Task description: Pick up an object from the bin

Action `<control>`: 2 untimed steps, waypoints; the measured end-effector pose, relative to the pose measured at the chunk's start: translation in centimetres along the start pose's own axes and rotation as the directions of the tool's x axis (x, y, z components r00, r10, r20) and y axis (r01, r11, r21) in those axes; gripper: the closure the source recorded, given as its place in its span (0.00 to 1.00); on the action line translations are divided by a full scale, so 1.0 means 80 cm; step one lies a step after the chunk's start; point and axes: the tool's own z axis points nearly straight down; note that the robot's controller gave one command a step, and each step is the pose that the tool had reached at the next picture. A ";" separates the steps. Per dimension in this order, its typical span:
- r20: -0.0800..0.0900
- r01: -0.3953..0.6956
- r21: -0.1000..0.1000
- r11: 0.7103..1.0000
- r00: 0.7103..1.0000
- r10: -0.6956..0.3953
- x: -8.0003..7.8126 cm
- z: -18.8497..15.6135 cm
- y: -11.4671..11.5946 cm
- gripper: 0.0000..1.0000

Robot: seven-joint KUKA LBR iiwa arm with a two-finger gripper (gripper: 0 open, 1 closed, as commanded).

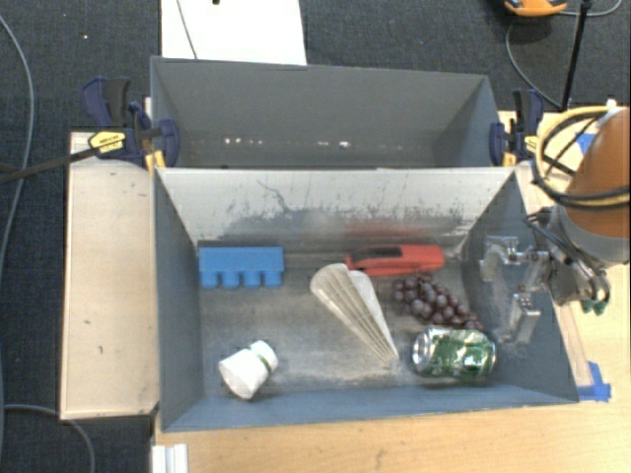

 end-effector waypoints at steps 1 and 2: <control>0.008 0.004 0.002 1.000 1.000 -0.004 -0.002 -0.005 0.000 0.00; 0.012 -0.077 0.001 0.997 0.997 0.077 -0.029 0.061 -0.009 0.00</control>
Offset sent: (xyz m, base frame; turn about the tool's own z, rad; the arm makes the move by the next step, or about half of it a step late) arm 0.0605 -0.0207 -0.1642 0.2371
